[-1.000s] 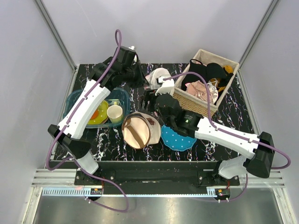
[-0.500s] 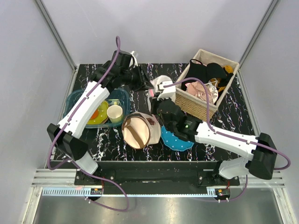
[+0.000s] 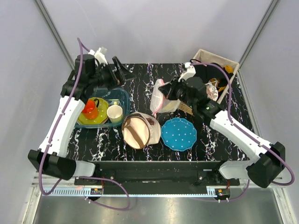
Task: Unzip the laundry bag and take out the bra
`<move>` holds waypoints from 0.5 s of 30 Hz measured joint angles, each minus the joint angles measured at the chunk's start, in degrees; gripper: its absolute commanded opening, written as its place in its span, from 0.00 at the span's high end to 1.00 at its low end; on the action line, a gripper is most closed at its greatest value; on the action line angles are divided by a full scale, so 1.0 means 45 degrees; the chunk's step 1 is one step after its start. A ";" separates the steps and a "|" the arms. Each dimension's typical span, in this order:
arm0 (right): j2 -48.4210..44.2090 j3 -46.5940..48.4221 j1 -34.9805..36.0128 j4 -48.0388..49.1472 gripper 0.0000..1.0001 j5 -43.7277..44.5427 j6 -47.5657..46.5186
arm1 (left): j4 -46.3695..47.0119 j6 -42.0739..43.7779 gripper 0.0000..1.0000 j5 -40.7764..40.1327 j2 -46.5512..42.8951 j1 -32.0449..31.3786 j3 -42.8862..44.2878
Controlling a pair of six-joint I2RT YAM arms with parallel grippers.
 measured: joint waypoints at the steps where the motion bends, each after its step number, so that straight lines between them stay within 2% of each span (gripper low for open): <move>1: 0.0000 0.0204 -0.0160 -0.0005 1.00 -0.0622 0.0219 | 0.0126 0.0121 0.05 0.0170 -0.0335 0.0029 -0.0539; 8: 0.0146 0.0661 -0.1753 0.1433 1.00 -0.3424 0.2259 | 0.1423 -0.0301 0.09 0.1574 -0.1443 -0.0044 -0.4449; 15: 0.0957 0.0160 -0.2647 0.4075 1.00 -0.4906 0.4736 | 0.4279 -0.2652 0.09 0.2594 -0.2079 0.0277 -0.7300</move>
